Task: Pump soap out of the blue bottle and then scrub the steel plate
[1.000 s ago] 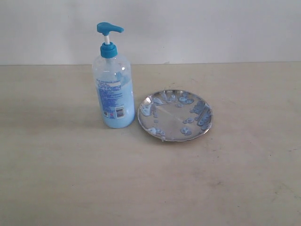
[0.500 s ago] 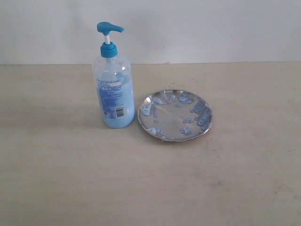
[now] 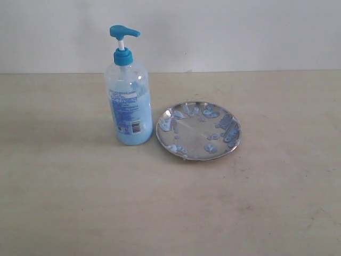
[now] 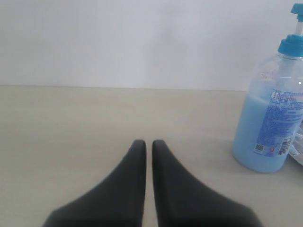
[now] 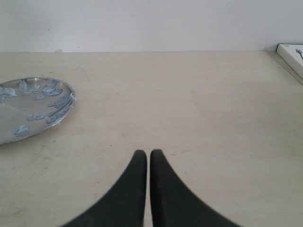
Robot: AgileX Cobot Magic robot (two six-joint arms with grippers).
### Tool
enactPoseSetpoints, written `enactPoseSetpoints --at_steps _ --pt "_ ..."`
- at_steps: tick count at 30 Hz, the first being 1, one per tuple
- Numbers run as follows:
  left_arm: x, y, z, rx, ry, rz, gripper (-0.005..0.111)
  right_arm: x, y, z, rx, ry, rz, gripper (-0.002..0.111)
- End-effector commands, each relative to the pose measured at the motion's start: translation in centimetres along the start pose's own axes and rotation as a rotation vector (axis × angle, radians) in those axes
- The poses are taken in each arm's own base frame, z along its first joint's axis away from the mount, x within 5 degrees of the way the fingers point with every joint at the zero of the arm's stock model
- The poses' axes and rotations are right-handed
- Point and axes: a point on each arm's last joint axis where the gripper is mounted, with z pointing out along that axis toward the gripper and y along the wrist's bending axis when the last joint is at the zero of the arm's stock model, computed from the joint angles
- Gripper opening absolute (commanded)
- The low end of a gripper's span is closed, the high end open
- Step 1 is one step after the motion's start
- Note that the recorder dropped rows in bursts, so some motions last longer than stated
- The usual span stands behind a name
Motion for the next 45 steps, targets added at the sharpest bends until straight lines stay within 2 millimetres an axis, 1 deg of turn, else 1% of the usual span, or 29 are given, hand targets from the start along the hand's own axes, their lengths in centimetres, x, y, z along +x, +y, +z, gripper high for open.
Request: enactPoseSetpoints --at_steps 1,4,6,9,10,11,12,14,17,18,22,24,26,27,28,30,31,33,35,36,38,42,44,45 --pt "0.0 0.0 -0.1 0.005 -0.016 -0.008 0.004 0.0 0.0 0.0 0.005 -0.006 -0.006 0.000" --pt "0.0 0.0 -0.1 0.003 -0.010 -0.008 0.004 0.0 0.0 0.0 0.005 -0.006 -0.006 0.000" --pt "-0.3 -0.5 -0.7 0.049 -0.058 0.005 0.004 0.0 0.0 0.0 0.005 -0.006 -0.006 0.000" --pt "-0.7 -0.5 -1.1 0.057 -0.110 0.007 0.004 0.0 0.0 0.0 0.006 -0.006 -0.007 0.000" --pt "-0.1 -0.2 -1.3 0.025 -0.049 -0.008 0.004 0.0 0.0 0.0 0.006 -0.006 -0.007 0.000" --pt "0.4 0.2 -1.9 -0.021 -0.013 -0.005 0.004 0.0 0.0 0.0 0.006 -0.006 -0.007 0.000" --pt "0.7 0.5 -2.5 -0.069 -0.004 -0.001 0.004 0.0 0.0 0.0 0.006 -0.006 -0.007 0.000" --pt "0.9 1.1 -3.9 -0.158 -0.052 -0.016 0.004 0.0 0.0 0.0 0.005 -0.006 -0.005 0.000" --pt "1.5 1.3 -3.9 -0.183 -0.002 -0.102 0.004 0.0 0.0 0.0 0.005 -0.006 -0.006 0.000" --pt "1.8 1.3 -3.9 -0.188 0.032 -0.093 0.004 0.0 0.0 0.0 0.005 -0.006 -0.006 0.000" --pt "2.8 1.4 -4.0 -0.177 0.177 0.178 0.004 0.0 0.0 0.0 0.005 -0.006 -0.006 0.000" --pt "2.9 1.2 -4.0 -0.145 0.186 0.207 0.004 0.0 0.0 0.0 0.005 -0.006 -0.006 0.000" --pt "2.8 0.9 -3.9 -0.113 0.164 0.186 0.004 0.0 0.0 0.0 0.005 -0.006 -0.006 0.000" --pt "2.5 0.7 -3.9 -0.096 0.130 0.128 0.004 0.0 0.0 0.0 0.005 -0.006 -0.006 0.000" --pt "2.3 0.3 -3.8 -0.064 0.098 -0.005 0.004 0.0 0.0 0.0 0.005 -0.006 -0.006 0.000" --pt "1.8 -0.1 -3.7 -0.026 0.040 -0.162 0.004 0.0 0.0 0.0 0.005 -0.006 -0.006 0.000" --pt "1.5 -0.1 -3.7 -0.018 0.008 -0.205 0.004 0.0 0.0 0.0 0.005 -0.006 -0.006 0.000" --pt "1.4 0.0 -3.7 -0.025 -0.002 -0.165 0.004 0.0 0.0 0.0 0.005 -0.006 -0.006 0.000" --pt "2.0 0.0 -3.8 -0.040 0.061 -0.114 0.004 0.0 0.0 0.0 0.005 -0.006 -0.006 0.000" --pt "2.6 0.0 -3.8 -0.040 0.128 -0.118 0.004 0.0 0.0 0.0 0.005 -0.006 -0.006 0.000" --pt "2.9 0.0 -3.9 -0.045 0.164 -0.148 0.004 0.0 0.0 0.0 0.005 -0.006 -0.006 0.000" --pt "2.8 0.1 -3.9 -0.062 0.157 -0.148 0.004 0.0 0.0 0.0 0.005 -0.006 -0.006 0.000" --pt "2.6 0.4 -3.8 -0.084 0.132 -0.103 0.004 0.0 0.0 0.0 0.005 -0.006 -0.006 0.000" --pt "2.5 0.5 -3.8 -0.098 0.119 -0.051 0.004 0.0 0.0 0.0 0.005 -0.006 -0.006 0.000"
